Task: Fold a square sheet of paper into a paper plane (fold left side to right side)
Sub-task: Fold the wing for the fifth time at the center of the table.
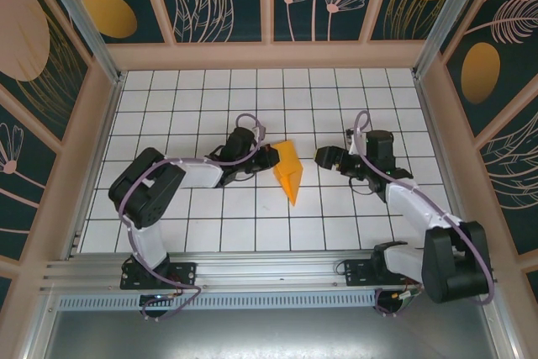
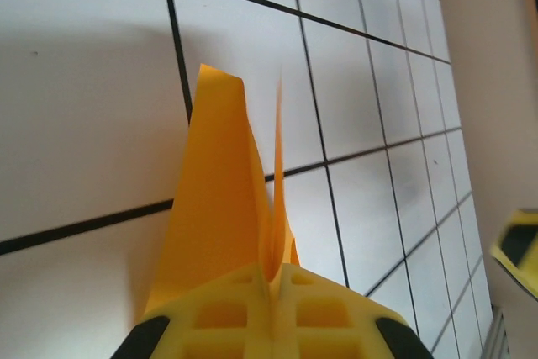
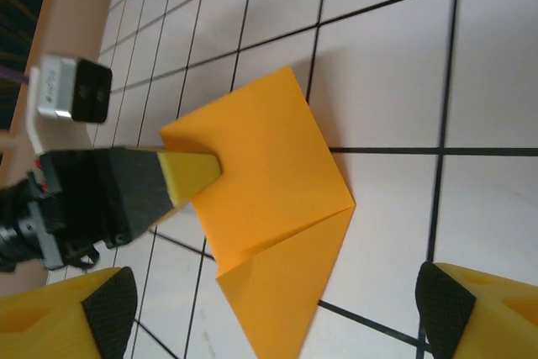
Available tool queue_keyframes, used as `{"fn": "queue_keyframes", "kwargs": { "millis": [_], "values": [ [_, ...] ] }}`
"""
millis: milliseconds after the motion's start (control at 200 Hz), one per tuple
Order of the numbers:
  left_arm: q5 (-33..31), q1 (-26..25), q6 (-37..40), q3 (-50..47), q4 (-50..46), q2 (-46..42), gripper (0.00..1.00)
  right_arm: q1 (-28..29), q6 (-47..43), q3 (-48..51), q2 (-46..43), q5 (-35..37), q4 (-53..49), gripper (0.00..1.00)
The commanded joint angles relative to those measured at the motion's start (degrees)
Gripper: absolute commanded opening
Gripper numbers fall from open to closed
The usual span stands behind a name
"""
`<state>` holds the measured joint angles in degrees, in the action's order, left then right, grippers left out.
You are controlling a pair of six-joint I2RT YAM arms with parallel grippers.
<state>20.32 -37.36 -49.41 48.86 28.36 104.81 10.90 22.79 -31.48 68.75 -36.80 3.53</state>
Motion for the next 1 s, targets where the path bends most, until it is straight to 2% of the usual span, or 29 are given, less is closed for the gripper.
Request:
{"fn": "queue_keyframes", "kwargs": {
  "millis": [0, 250, 540, 766, 996],
  "values": [
    [5.9, 1.9, 5.2, -3.8, 5.9, -4.3, 0.02, -0.3, -2.8, -1.4, 3.9, -9.9, 9.0, 0.83],
    [17.7, 3.6, 9.0, -9.3, 12.9, -8.0, 0.03, -0.3, -3.1, -1.4, 16.0, -21.3, 24.4, 0.77],
    [20.9, 3.5, 9.4, -9.3, 14.8, -7.0, 0.03, 1.8, -3.0, -3.6, 26.2, -28.6, 32.1, 0.72],
    [21.6, 3.6, 9.3, -9.2, 15.1, -5.5, 0.03, 3.9, -4.8, -6.7, 30.5, -29.9, 30.1, 0.65],
    [21.1, 3.6, 9.7, -9.1, 14.3, -4.6, 0.03, 3.8, -7.1, -7.5, 30.3, -30.4, 26.7, 0.39]
  ]
}}
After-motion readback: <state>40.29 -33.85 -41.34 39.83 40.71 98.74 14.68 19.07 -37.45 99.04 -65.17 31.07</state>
